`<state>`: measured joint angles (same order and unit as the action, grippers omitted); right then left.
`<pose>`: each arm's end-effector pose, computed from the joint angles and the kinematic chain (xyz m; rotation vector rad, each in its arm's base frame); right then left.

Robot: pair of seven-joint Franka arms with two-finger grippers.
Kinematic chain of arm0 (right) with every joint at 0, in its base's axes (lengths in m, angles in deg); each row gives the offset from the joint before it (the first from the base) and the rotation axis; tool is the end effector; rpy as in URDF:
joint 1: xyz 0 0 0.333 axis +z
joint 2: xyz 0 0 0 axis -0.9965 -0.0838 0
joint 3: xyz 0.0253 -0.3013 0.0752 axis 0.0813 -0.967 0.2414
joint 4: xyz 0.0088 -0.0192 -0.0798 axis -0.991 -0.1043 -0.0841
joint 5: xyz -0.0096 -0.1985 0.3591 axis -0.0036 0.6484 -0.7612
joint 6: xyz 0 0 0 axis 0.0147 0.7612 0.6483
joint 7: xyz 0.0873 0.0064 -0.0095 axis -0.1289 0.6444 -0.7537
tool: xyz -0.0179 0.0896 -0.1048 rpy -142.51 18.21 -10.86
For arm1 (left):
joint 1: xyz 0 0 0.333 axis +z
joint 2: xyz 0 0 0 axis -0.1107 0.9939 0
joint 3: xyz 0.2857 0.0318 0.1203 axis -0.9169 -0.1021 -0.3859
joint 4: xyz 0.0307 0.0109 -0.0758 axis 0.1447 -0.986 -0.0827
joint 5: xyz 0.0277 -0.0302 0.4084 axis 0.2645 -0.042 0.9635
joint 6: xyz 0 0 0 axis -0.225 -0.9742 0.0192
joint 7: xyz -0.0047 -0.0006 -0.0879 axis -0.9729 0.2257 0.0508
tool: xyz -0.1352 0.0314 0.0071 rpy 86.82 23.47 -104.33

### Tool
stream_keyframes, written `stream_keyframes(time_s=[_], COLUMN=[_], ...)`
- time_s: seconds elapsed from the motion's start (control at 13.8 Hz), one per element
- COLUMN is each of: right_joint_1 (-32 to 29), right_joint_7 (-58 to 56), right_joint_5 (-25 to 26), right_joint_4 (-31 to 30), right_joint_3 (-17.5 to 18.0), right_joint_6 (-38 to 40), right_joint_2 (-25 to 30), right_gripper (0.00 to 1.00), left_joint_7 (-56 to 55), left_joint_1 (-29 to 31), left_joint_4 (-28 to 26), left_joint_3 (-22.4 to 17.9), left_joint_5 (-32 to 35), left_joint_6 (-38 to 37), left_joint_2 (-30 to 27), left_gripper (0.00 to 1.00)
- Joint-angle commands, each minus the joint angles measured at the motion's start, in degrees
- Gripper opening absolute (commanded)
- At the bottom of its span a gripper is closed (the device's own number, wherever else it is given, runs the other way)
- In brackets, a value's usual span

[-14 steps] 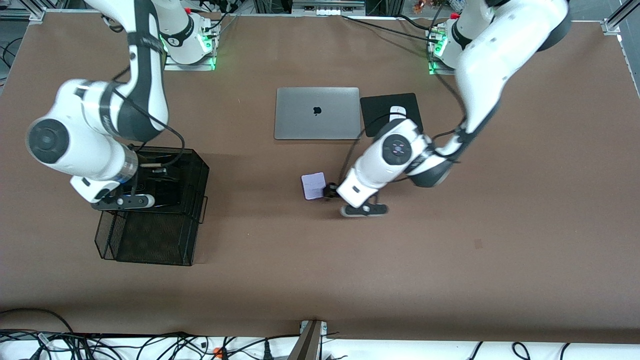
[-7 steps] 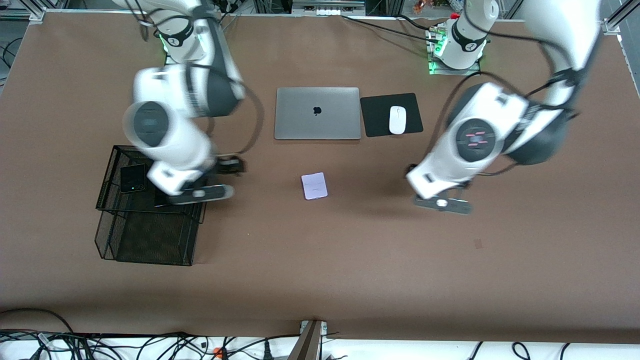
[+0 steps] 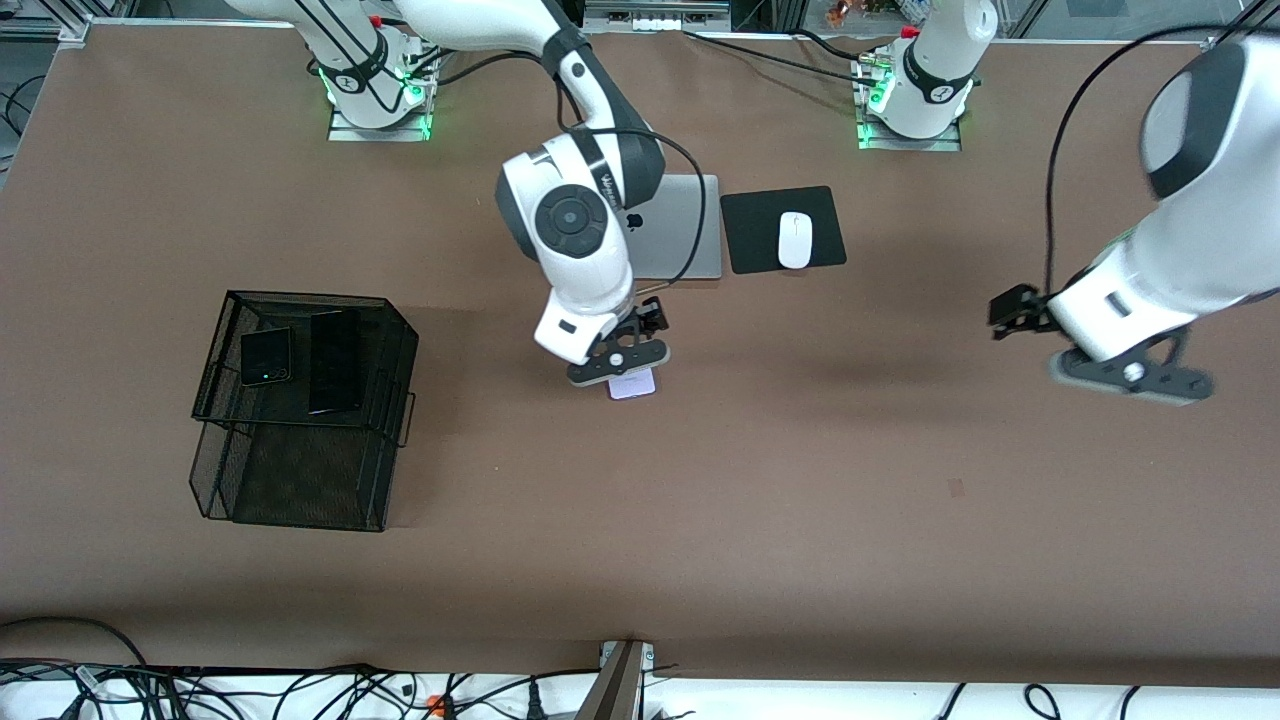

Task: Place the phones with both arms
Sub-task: 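Grasp the white phone with the right gripper while the left gripper withdraws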

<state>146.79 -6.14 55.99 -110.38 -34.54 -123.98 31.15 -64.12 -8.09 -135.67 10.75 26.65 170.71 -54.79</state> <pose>0.5731 0.4988 0.2766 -3.0461 -0.4311 -0.0472 0.6349 -0.0657 0.5192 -3.0721 0.2383 0.0604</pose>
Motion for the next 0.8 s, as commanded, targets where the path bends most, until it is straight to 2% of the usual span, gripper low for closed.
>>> stream_keyframes(time_s=[0.0, 0.22, 0.36, 0.72], right_joint_1=[-1.3, -1.13, -1.21, -1.13], right_joint_7=[0.43, 1.13, 1.31, 2.01], right_joint_5=[0.51, 0.16, 0.16, 0.16], right_joint_4=[1.28, 0.93, 0.32, -0.55], right_joint_3=[0.92, 1.61, 3.55, 4.78], right_joint_6=[-1.86, -7.03, -9.94, -13.81], right_joint_2=[-4.14, -8.11, -9.25, -11.36], right_gripper=[1.0, 1.0, 1.0, 1.0], left_joint_7=[0.32, 0.06, 0.93, 0.14], left_joint_1=[-2.22, -2.04, -1.95, -2.04], left_joint_4=[-13.3, -14.47, -14.38, -13.94], left_joint_3=[-6.12, -6.22, -6.04, -5.61], left_joint_5=[-2.16, -1.73, -1.55, -1.72], left_joint_6=[8.54, 7.35, 6.37, 6.02], left_joint_2=[-11.6, -13.39, -13.3, -13.12], left_gripper=[1.0, 1.0, 1.0, 1.0])
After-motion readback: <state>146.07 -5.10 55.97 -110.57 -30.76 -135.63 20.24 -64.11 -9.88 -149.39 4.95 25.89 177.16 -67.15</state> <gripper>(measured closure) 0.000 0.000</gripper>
